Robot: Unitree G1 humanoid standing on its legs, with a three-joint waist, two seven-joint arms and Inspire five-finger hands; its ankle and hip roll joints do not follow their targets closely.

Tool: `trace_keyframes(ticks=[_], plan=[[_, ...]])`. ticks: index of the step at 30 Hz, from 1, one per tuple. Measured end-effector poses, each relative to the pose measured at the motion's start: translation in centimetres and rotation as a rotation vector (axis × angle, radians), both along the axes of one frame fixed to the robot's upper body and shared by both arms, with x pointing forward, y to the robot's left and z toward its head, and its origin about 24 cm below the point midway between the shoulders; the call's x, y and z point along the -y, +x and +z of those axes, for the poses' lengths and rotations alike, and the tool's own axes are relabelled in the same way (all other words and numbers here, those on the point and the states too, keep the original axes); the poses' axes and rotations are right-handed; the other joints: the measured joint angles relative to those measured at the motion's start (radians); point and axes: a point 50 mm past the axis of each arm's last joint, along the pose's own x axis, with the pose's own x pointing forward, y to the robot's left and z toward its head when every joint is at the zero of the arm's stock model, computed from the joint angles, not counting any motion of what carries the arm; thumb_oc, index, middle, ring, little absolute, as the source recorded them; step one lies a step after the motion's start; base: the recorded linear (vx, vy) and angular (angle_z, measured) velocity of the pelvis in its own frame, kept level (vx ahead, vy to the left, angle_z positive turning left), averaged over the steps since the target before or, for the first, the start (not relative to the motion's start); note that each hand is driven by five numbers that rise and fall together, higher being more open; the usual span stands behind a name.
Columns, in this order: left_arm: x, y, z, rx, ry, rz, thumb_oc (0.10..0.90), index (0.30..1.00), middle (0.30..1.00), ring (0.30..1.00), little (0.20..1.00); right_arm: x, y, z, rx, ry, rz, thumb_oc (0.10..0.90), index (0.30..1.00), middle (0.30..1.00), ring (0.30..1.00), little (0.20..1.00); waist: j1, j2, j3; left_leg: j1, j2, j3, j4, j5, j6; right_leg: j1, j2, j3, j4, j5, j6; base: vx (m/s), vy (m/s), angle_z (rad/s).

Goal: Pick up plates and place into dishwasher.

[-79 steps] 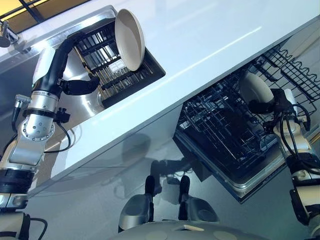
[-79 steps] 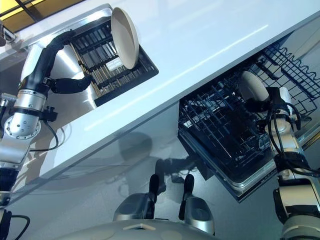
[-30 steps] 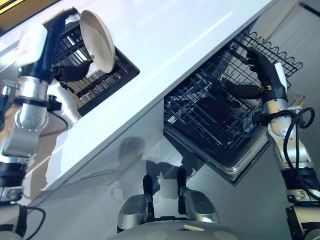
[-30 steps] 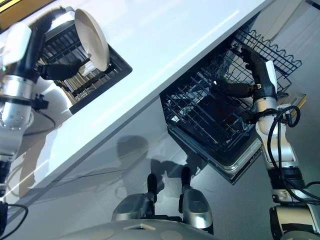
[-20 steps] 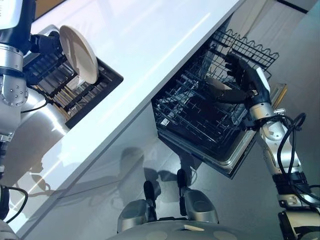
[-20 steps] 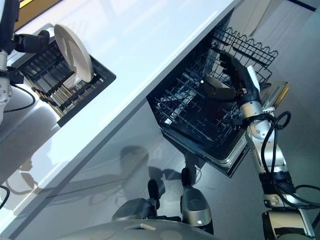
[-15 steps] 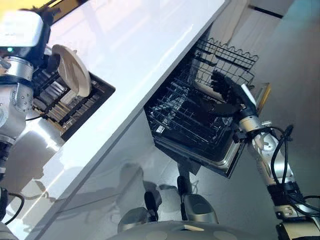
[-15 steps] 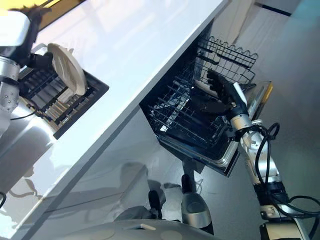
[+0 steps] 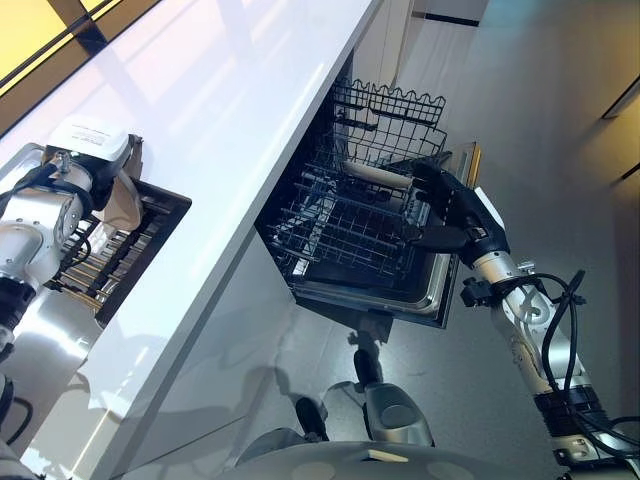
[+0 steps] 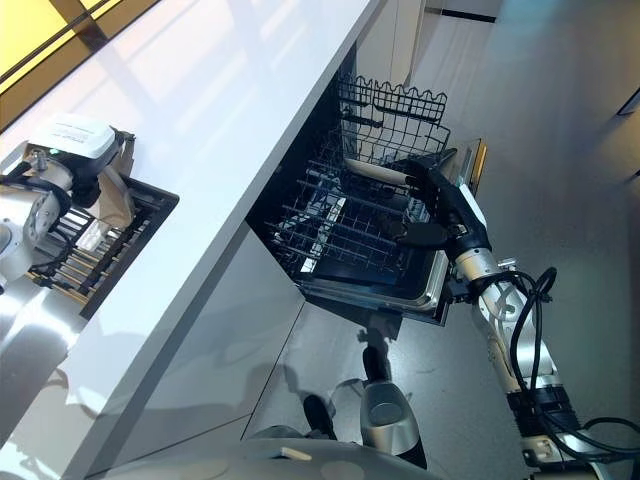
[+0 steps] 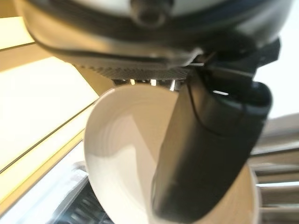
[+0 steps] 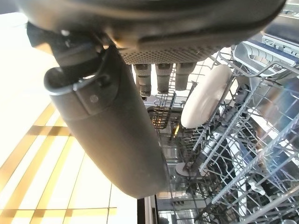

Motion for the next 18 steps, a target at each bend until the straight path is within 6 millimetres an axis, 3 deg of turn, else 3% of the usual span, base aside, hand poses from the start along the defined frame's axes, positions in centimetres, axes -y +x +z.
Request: trace_keyframes(ticks=[1, 2, 8, 11, 15, 18], plan=[[0.0, 0.1, 0.1, -0.014, 0.011, 0.008, 0.380, 0.540, 0.540, 0.540, 0.480, 0.0, 0.0, 0.0, 0.000, 0.003, 0.000, 0.800, 0.900, 0.900, 0.900, 0.900, -0.002, 0.002, -0.002, 0.000, 0.000, 0.000, 0.000, 0.000, 0.000, 0.000, 0.000, 0.000, 0.000, 0.000, 0.000, 0.00, 0.000, 0.00], [0.1, 0.3, 0.3, -0.028, 0.035, 0.015, 0.100, 0.300, 0.300, 0.300, 0.200, 0.0, 0.0, 0.0, 0.000, 0.007, -0.002, 0.800, 0.900, 0.900, 0.900, 0.900, -0.002, 0.004, -0.004, 0.000, 0.001, 0.000, 0.000, 0.000, 0.000, 0.000, 0.001, 0.000, 0.000, 0.000, 0.000, 0.00, 0.000, 0.00], [0.5, 0.8, 0.9, -0.011, 0.128, 0.000, 0.100, 0.300, 0.300, 0.300, 0.200, 0.1, 0.0, 0.1, 0.002, 0.009, -0.003, 0.800, 0.900, 0.900, 0.900, 0.900, -0.004, 0.010, -0.008, 0.000, 0.003, -0.001, 0.000, 0.000, 0.000, 0.000, 0.002, -0.002, -0.001, 0.000, 0.000, 0.01, -0.014, 0.00], [0.6, 0.8, 0.6, -0.009, 0.203, -0.025, 0.100, 0.300, 0.300, 0.300, 0.200, 0.6, 0.0, 0.4, 0.009, -0.010, -0.029, 0.800, 0.900, 0.900, 0.900, 0.900, 0.015, 0.019, -0.013, -0.002, 0.003, -0.006, 0.000, 0.000, 0.000, 0.002, 0.000, -0.007, -0.002, 0.000, -0.001, 0.02, -0.061, 0.06], [1.6, 0.7, 0.5, 0.113, 0.121, -0.136, 0.100, 0.300, 0.300, 0.300, 0.200, 0.9, -0.1, 1.4, 0.086, -0.009, -0.092, 0.800, 0.900, 0.900, 0.900, 0.900, 0.061, 0.031, -0.027, -0.010, 0.001, -0.042, 0.000, 0.007, 0.001, 0.014, -0.008, -0.036, -0.017, 0.000, -0.001, 0.02, -0.076, 0.24], [2.2, -0.4, 0.8, 0.290, -0.010, -0.230, 0.100, 0.300, 0.300, 0.300, 0.200, 0.4, -0.5, 3.4, 0.211, 0.004, -0.093, 0.800, 0.900, 0.900, 0.900, 0.900, 0.095, 0.031, -0.027, -0.019, 0.001, -0.065, 0.000, 0.014, 0.001, 0.018, -0.012, -0.059, -0.024, 0.001, -0.002, 0.02, -0.092, 0.24]])
